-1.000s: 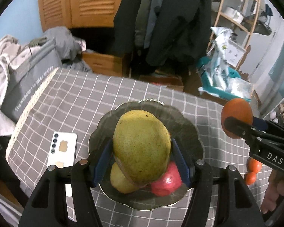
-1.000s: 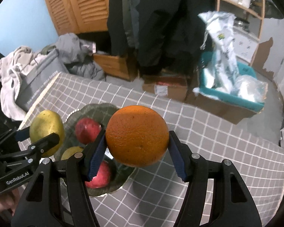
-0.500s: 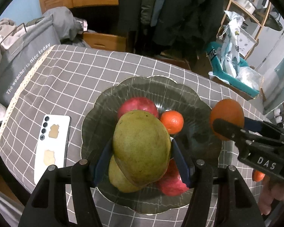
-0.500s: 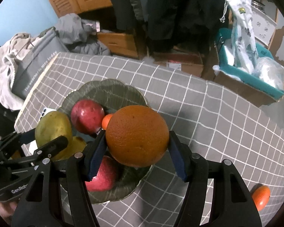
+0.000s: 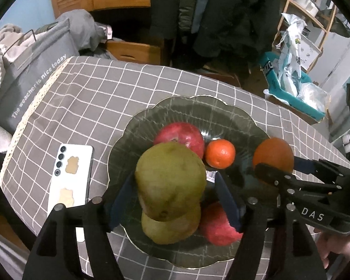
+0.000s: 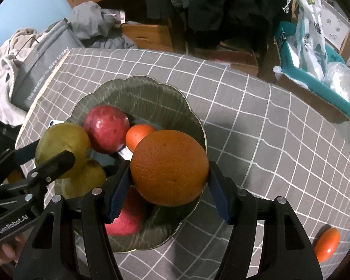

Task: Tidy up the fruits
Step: 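Open the left tool releasing the pear while the right tool releases the orange into the bowl, then move both tools away from the bowl toward the two loose oranges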

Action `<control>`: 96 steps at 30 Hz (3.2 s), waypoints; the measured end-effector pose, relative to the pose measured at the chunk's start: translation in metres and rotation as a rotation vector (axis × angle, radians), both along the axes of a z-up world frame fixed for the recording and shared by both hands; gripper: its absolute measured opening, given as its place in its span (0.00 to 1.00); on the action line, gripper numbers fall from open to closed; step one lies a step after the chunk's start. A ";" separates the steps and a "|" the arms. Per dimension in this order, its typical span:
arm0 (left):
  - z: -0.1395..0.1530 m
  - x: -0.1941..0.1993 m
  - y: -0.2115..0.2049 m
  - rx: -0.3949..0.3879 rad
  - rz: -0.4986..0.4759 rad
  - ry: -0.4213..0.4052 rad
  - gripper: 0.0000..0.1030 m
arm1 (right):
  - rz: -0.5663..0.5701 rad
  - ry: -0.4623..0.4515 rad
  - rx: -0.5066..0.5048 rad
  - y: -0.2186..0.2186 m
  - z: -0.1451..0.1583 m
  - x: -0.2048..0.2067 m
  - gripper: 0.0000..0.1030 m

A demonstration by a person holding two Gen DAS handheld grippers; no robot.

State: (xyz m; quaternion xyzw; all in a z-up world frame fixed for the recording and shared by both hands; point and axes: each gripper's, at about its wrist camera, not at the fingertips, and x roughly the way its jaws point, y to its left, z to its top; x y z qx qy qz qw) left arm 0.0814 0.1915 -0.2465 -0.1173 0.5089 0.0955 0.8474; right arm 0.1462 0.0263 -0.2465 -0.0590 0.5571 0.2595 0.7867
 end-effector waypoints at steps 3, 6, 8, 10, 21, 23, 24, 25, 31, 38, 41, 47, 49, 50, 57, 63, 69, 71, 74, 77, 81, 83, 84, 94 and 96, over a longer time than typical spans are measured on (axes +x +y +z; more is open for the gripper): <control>0.000 -0.001 0.003 -0.003 0.009 0.010 0.70 | 0.006 0.012 -0.004 0.001 -0.003 -0.001 0.64; 0.003 -0.003 0.004 -0.005 0.012 0.007 0.70 | 0.012 0.001 -0.011 0.003 -0.002 -0.003 0.64; 0.006 -0.004 0.003 0.002 0.012 0.002 0.72 | 0.011 -0.009 0.015 0.002 0.004 -0.003 0.69; 0.009 -0.006 0.003 0.012 0.013 -0.004 0.76 | 0.005 -0.033 0.025 0.001 0.012 -0.003 0.74; 0.032 -0.012 -0.004 0.027 -0.011 -0.062 0.77 | -0.061 -0.132 0.005 -0.018 0.047 -0.004 0.74; 0.035 -0.013 -0.006 0.026 -0.016 -0.068 0.77 | -0.070 -0.157 -0.008 -0.022 0.054 -0.006 0.74; 0.038 -0.014 -0.008 0.025 -0.022 -0.073 0.77 | -0.073 -0.169 -0.015 -0.024 0.058 -0.007 0.74; 0.040 -0.014 -0.010 0.025 -0.026 -0.077 0.77 | -0.077 -0.187 -0.025 -0.026 0.063 -0.009 0.74; 0.056 -0.019 -0.025 0.034 -0.060 -0.112 0.77 | -0.091 -0.272 -0.066 -0.038 0.086 -0.020 0.74; 0.085 -0.027 -0.040 0.038 -0.093 -0.174 0.79 | -0.123 -0.353 -0.084 -0.059 0.113 -0.034 0.74; 0.096 -0.029 -0.050 0.049 -0.112 -0.199 0.85 | -0.143 -0.379 -0.087 -0.071 0.125 -0.040 0.74; 0.113 -0.033 -0.072 0.064 -0.161 -0.230 0.85 | -0.175 -0.430 -0.090 -0.092 0.148 -0.054 0.75; 0.120 -0.034 -0.079 0.068 -0.173 -0.245 0.86 | -0.186 -0.444 -0.087 -0.100 0.155 -0.059 0.75; 0.123 -0.036 -0.082 0.070 -0.178 -0.254 0.87 | -0.191 -0.451 -0.086 -0.103 0.158 -0.061 0.76; 0.143 -0.042 -0.108 0.073 -0.216 -0.308 0.96 | -0.237 -0.479 -0.082 -0.133 0.175 -0.077 0.79; 0.149 -0.040 -0.129 0.073 -0.259 -0.318 0.96 | -0.277 -0.487 -0.089 -0.161 0.178 -0.088 0.79; 0.153 -0.039 -0.149 0.068 -0.297 -0.326 0.98 | -0.317 -0.491 -0.092 -0.190 0.181 -0.099 0.79; 0.153 -0.039 -0.157 0.067 -0.310 -0.330 0.99 | -0.329 -0.493 -0.099 -0.198 0.179 -0.102 0.79; 0.151 -0.037 -0.171 0.070 -0.334 -0.323 0.99 | -0.353 -0.489 -0.108 -0.212 0.177 -0.104 0.80; 0.147 -0.032 -0.182 0.064 -0.355 -0.305 0.99 | -0.384 -0.476 -0.116 -0.228 0.172 -0.104 0.80; 0.141 -0.026 -0.198 0.059 -0.381 -0.286 0.99 | -0.421 -0.451 -0.124 -0.247 0.163 -0.103 0.80; 0.139 -0.025 -0.206 0.069 -0.393 -0.284 0.99 | -0.438 -0.437 -0.130 -0.256 0.158 -0.103 0.80; 0.137 -0.024 -0.210 0.075 -0.399 -0.281 0.99 | -0.445 -0.431 -0.132 -0.260 0.156 -0.102 0.80; 0.115 -0.011 -0.241 0.088 -0.446 -0.226 0.99 | -0.483 -0.357 -0.150 -0.285 0.126 -0.095 0.80; 0.107 -0.008 -0.244 0.090 -0.449 -0.209 0.99 | -0.486 -0.323 -0.153 -0.288 0.113 -0.090 0.80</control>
